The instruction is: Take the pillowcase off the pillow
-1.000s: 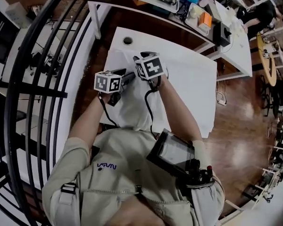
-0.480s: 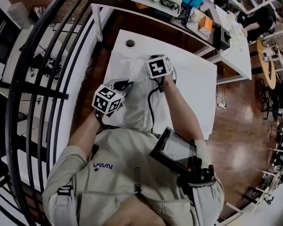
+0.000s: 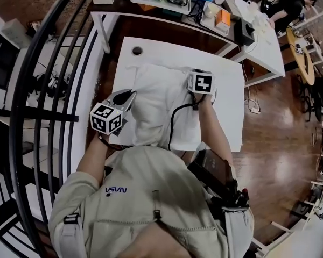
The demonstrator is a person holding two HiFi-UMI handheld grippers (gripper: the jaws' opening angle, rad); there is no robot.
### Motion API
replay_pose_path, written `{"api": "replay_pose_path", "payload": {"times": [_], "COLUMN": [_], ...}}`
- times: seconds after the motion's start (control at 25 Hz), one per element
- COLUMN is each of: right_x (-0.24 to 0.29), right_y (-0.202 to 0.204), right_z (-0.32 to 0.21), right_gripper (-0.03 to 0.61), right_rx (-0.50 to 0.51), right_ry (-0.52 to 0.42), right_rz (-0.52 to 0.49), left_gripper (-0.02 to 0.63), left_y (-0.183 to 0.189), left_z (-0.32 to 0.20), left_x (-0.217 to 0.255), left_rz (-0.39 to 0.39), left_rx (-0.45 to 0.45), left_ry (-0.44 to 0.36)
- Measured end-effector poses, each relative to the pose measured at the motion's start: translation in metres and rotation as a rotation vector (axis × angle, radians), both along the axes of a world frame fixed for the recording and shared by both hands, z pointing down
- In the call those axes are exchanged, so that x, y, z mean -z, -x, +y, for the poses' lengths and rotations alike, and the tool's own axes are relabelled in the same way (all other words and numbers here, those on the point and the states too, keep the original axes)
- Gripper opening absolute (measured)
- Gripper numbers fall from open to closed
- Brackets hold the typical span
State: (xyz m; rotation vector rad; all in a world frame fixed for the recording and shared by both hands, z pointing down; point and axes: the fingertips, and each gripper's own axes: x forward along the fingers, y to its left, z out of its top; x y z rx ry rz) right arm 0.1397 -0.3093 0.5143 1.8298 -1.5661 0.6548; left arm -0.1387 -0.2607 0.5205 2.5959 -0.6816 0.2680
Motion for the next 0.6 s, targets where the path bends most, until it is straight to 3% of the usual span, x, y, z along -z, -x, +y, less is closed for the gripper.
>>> {"api": "replay_pose_path", "payload": {"times": [0.12, 0.2, 0.28, 0.4, 0.6], "right_x": [-0.006, -0.005, -0.001, 0.008, 0.036], "right_y": [0.018, 0.035, 0.045, 0.054, 0.07], "right_z": [-0.004, -0.011, -0.015, -0.012, 0.018], "right_gripper": [0.009, 0.017, 0.064, 0.126, 0.133], "right_rx": [0.062, 0.126, 0.165, 0.18, 0.147], "right_ry": [-0.016, -0.034, -0.055, -0.084, -0.195], "right_rz": [-0.015, -0.015, -0.024, -0.053, -0.136], "left_gripper": [0.032, 0.043, 0.064, 0.133, 0.186], "left_y": [-0.021, -0.037, -0.046, -0.035, -0.001], "left_z": [-0.026, -0.033, -0.039, -0.04, -0.017], "left_x": [-0.036, -0.04, -0.037, -0.032, -0.012], "left_rz": [-0.103, -0.175, -0.205, -0.189, -0.097], "left_rx": [0.007, -0.017, -0.015, 0.027, 0.06], "left_ry": [0.076, 0.032, -0.01, -0.018, -0.02]}}
